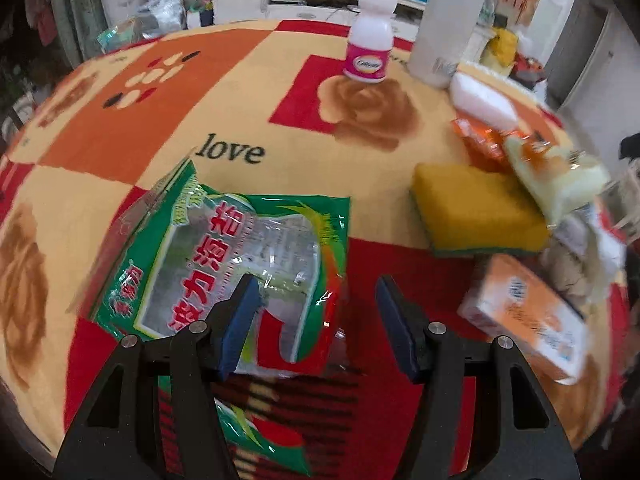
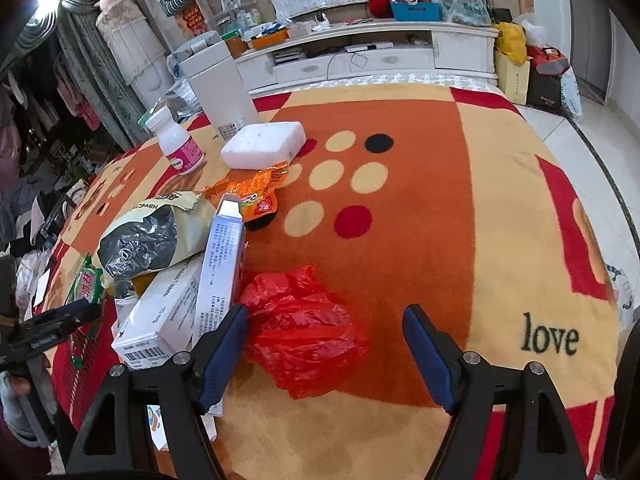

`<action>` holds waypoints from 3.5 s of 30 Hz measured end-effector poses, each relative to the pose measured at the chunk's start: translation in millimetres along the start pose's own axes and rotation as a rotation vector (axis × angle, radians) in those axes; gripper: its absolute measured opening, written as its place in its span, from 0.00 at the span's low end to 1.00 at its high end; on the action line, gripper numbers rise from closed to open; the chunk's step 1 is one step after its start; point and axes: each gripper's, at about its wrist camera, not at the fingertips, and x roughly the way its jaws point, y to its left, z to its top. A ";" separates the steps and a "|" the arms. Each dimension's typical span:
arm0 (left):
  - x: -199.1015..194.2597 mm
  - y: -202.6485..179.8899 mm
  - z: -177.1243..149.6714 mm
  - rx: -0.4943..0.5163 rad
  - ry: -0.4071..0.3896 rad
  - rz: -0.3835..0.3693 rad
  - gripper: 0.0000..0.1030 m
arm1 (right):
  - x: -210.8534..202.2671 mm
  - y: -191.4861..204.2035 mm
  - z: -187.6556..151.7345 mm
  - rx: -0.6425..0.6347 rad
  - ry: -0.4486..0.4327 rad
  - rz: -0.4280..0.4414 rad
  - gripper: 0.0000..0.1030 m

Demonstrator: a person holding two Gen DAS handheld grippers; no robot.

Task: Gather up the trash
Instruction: 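Grasp the green snack wrapper with the left tool while the right tool grasps the red plastic bag, then carry the red bag and green wrapper over the trash bin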

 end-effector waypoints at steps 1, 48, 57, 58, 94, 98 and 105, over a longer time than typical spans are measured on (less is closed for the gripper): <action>3.8 0.6 -0.2 0.002 -0.002 0.010 0.57 | 1.6 1.2 0.3 -0.003 0.002 0.003 0.74; -143.0 -294.4 17.9 0.548 -0.356 -0.234 0.05 | -130.3 -119.6 -50.3 0.141 -0.231 -0.037 0.32; -124.8 -369.4 2.6 0.632 -0.314 -0.289 0.05 | -156.8 -165.6 -68.9 0.201 -0.245 -0.112 0.32; -123.3 -378.4 1.6 0.640 -0.309 -0.297 0.05 | -160.6 -172.0 -71.6 0.209 -0.247 -0.124 0.32; -96.5 -531.0 -41.5 0.733 -0.168 -0.562 0.05 | -200.0 -298.7 -138.5 0.435 -0.219 -0.315 0.32; -94.7 -533.6 -38.7 0.723 -0.149 -0.600 0.05 | -197.9 -302.6 -139.5 0.446 -0.215 -0.316 0.32; -87.5 -539.9 -34.7 0.692 -0.102 -0.651 0.05 | -193.7 -308.4 -140.8 0.463 -0.204 -0.320 0.32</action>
